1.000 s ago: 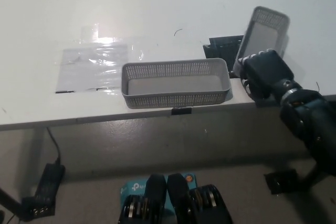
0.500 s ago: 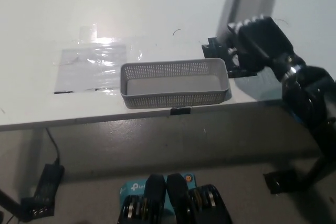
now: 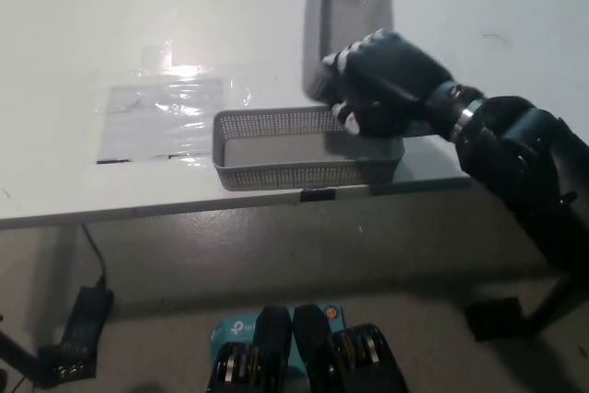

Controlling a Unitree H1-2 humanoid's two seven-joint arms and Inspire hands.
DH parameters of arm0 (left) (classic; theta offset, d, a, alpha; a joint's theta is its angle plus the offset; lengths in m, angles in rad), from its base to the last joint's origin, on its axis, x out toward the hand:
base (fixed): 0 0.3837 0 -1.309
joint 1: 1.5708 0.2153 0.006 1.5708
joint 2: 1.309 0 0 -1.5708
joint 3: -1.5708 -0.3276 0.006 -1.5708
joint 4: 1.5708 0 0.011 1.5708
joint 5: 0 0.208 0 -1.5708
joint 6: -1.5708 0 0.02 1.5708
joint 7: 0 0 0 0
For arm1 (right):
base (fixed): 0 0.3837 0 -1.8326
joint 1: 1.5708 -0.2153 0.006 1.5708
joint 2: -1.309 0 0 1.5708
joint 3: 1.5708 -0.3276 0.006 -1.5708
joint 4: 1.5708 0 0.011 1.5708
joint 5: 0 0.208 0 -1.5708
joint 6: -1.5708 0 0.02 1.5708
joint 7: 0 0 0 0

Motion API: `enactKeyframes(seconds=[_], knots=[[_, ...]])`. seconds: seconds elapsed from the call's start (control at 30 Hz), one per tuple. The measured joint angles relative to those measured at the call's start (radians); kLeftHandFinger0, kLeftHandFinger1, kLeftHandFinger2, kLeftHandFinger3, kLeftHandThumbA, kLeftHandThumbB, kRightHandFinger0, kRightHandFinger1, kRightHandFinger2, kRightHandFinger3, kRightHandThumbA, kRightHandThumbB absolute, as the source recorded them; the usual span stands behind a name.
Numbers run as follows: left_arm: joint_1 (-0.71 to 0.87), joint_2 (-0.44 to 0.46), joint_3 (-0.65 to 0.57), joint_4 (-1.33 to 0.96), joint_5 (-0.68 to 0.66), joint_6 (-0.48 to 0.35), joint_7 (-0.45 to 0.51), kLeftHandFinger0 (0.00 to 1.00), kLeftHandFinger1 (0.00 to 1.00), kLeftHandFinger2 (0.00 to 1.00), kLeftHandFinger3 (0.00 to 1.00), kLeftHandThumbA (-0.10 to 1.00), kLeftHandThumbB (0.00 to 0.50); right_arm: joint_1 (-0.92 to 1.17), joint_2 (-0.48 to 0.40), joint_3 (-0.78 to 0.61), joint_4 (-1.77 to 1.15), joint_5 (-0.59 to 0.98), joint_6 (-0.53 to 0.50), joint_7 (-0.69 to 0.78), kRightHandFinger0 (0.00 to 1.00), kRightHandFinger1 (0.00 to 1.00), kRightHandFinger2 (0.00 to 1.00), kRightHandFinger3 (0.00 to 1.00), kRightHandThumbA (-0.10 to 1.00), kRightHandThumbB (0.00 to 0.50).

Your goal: The robot uses its right hand to pick up the grey box kept on the middle on the desk and place it on top of another box next to it in a right angle

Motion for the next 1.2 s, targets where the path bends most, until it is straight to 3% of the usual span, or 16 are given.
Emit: enactKeyframes(seconds=[0.03,0.07,0.13,0.17,0.2,0.27,0.3,0.33,0.43,0.47,0.6,0.87,0.93,1.07,1.1,1.2], knots=[[-0.002,0.001,0.0,0.0,0.0,0.0,-0.001,0.0,0.0,0.01,0.19,0.04,0.5,0.0,0.0,0.007,-0.009,0.006,0.0,0.027,0.0,0.08,0.43,0.29,-0.1,0.311],[-0.003,0.001,-0.001,0.0,0.001,0.0,-0.002,0.0,0.0,0.03,0.19,0.04,0.5,0.0,-0.001,0.013,-0.022,0.012,0.0,0.05,0.0,0.01,0.34,0.39,-0.1,0.326],[-0.005,0.005,-0.002,0.0,0.003,0.0,-0.002,0.0,0.0,0.03,0.2,0.05,0.481,0.001,-0.004,0.02,-0.044,0.025,-0.002,0.087,0.0,0.0,0.17,0.11,-0.1,0.363],[-0.005,0.008,-0.004,0.0,0.005,0.0,-0.002,0.0,0.0,0.02,0.21,0.0,0.46,0.002,-0.005,0.022,-0.052,0.029,-0.003,0.099,0.0,0.0,0.14,0.02,-0.1,0.332],[-0.006,0.012,-0.004,0.0,0.005,0.001,-0.002,0.0,0.0,0.02,0.22,-0.01,0.455,0.002,-0.007,0.024,-0.063,0.036,-0.004,0.121,0.0,0.0,0.16,0.0,-0.1,0.311],[-0.009,0.016,-0.004,0.0,0.004,0.002,-0.003,0.0,0.0,0.02,0.23,-0.02,0.44,0.003,-0.016,0.028,-0.072,0.042,-0.006,0.151,0.0,0.0,0.24,0.02,-0.1,0.261],[-0.009,0.017,-0.004,0.0,0.005,0.001,-0.002,0.0,0.0,0.02,0.23,-0.02,0.432,0.004,-0.02,0.029,-0.074,0.044,-0.006,0.16,0.0,0.0,0.28,0.04,-0.1,0.267],[-0.009,0.018,-0.005,0.0,0.005,0.001,-0.003,0.0,0.0,0.03,0.24,-0.01,0.44,0.005,-0.025,0.029,-0.076,0.046,-0.006,0.176,0.0,0.0,0.31,0.1,-0.1,0.288],[-0.013,0.022,-0.005,0.002,0.004,0.001,-0.004,0.0,0.0,0.03,0.24,0.0,0.454,0.007,-0.036,0.029,-0.076,0.048,-0.007,0.207,0.0,0.05,0.45,0.43,-0.1,0.261],[-0.014,0.022,-0.005,0.002,0.004,0.001,-0.004,0.0,0.0,0.02,0.23,0.01,0.452,0.007,-0.038,0.029,-0.076,0.048,-0.007,0.215,0.0,0.06,0.47,0.46,-0.1,0.26],[-0.018,0.023,-0.005,0.002,0.005,0.001,-0.004,0.0,0.0,0.02,0.25,-0.03,0.406,0.007,-0.041,0.029,-0.076,0.048,-0.008,0.245,0.0,0.0,0.39,0.39,-0.1,0.333],[-0.018,0.023,-0.005,0.003,0.004,0.001,-0.007,0.0,0.0,0.03,0.24,0.0,0.399,0.007,-0.039,0.034,-0.06,0.035,-0.025,0.261,0.0,0.0,0.32,0.26,-0.1,0.348],[-0.017,0.024,-0.006,0.004,0.005,0.0,-0.011,0.0,0.0,0.04,0.26,0.02,0.395,0.007,-0.033,0.037,-0.046,0.024,-0.03,0.26,0.0,0.0,0.34,0.26,-0.1,0.383],[-0.016,0.027,-0.008,0.005,0.009,-0.002,-0.016,0.0,0.0,0.01,0.25,0.0,0.383,0.014,-0.015,0.05,-0.028,-0.01,-0.04,0.252,0.0,0.0,0.35,0.27,-0.1,0.379],[-0.016,0.027,-0.008,0.005,0.01,-0.002,-0.017,0.0,0.0,0.01,0.25,-0.02,0.386,0.017,-0.011,0.052,-0.025,-0.019,-0.045,0.246,0.0,0.0,0.34,0.29,-0.1,0.335],[-0.011,0.027,-0.008,0.005,0.009,-0.002,-0.018,0.0,0.0,0.01,0.25,-0.01,0.378,0.021,-0.002,0.065,-0.012,-0.061,-0.054,0.219,0.0,0.0,0.29,0.22,-0.1,0.29]])
